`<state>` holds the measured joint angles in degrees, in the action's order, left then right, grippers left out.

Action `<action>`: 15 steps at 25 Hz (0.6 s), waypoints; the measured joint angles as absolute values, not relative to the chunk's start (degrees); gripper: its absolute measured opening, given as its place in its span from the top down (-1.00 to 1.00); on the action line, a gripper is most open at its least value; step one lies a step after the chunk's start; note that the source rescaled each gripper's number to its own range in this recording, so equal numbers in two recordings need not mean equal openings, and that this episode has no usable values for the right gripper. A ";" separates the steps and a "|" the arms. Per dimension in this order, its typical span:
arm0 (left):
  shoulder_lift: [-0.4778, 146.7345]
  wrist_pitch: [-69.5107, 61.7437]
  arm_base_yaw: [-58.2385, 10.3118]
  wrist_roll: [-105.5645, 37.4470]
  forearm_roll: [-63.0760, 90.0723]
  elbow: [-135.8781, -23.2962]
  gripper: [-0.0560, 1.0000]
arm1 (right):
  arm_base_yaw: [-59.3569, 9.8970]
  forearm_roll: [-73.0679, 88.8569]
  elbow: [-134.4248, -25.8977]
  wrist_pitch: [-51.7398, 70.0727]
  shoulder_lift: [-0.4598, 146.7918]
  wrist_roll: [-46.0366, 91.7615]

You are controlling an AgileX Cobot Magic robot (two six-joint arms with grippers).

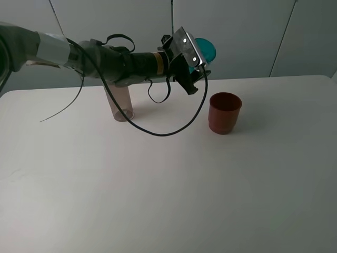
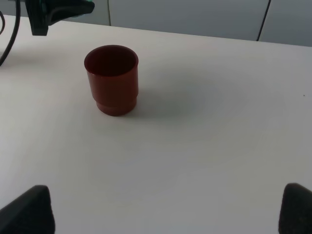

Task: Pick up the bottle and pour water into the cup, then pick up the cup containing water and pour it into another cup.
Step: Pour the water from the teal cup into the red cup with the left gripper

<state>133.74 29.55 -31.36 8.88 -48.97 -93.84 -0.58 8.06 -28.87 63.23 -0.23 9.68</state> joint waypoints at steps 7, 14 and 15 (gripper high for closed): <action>133.74 28.23 -32.21 1.30 -46.92 -93.84 0.78 | -0.58 8.06 -28.87 63.23 -0.23 9.68; 133.74 22.89 -33.09 -4.91 -42.90 -93.84 0.78 | -0.58 8.06 -28.87 63.23 -0.23 9.68; 133.74 22.46 -33.19 -5.46 -42.43 -93.84 0.78 | -0.58 8.06 -28.87 63.23 -0.23 9.68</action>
<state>133.74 22.46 -33.19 -5.46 -42.43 -93.84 -0.58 8.06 -28.87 63.23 -0.23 9.68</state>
